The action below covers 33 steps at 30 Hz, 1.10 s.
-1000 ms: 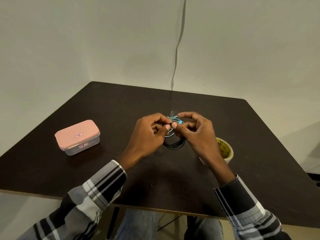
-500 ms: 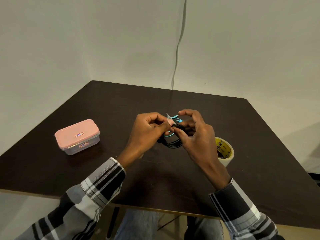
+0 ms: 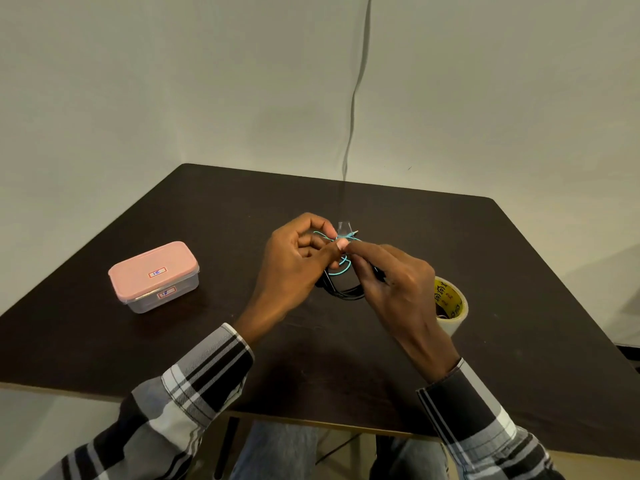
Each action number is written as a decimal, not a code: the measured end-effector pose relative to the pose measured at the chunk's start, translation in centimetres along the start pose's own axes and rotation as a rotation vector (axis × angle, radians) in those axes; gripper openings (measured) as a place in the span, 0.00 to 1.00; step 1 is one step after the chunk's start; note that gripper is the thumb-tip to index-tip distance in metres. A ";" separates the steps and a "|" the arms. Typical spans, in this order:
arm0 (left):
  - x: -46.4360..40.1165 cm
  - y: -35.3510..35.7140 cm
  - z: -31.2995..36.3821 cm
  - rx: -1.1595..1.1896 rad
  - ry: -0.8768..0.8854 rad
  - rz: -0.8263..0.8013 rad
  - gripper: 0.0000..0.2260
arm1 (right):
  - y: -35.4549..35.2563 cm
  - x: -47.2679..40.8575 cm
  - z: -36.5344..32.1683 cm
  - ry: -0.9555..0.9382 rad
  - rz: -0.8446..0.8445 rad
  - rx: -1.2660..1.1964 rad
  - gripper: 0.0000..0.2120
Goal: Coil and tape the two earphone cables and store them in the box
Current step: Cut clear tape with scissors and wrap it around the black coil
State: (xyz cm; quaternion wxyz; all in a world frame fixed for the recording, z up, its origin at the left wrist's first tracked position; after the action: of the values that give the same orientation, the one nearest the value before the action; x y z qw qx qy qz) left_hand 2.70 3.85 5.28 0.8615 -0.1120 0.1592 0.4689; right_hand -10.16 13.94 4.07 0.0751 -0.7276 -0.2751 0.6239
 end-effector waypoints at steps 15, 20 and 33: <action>0.4 -0.4 -0.1 -0.465 0.377 -0.049 0.10 | 0.1 -0.2 0.5 0.092 -0.060 -0.041 0.12; 0.1 -0.7 0.0 -0.649 0.425 -0.091 0.07 | -0.1 -0.9 0.7 0.163 -0.167 -0.044 0.10; -0.3 -1.2 0.9 -0.140 -0.276 -0.417 0.09 | -0.5 -1.4 0.5 0.613 -0.271 -0.689 0.11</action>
State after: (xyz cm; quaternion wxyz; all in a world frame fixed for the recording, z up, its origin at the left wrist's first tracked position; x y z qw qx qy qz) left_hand 3.68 3.30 6.33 0.9434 -0.1365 -0.0193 0.3018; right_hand -10.92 13.57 5.45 -0.0121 -0.8182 -0.5232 0.2379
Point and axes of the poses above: each hand's wrist, its own x-axis away from the middle knuckle, its own y-axis out of the palm, z = x × y, the point moved 2 cm from there along -x, towards the middle knuckle, and after that the axes turned 1 degree about -y, right-handed, at the moved point
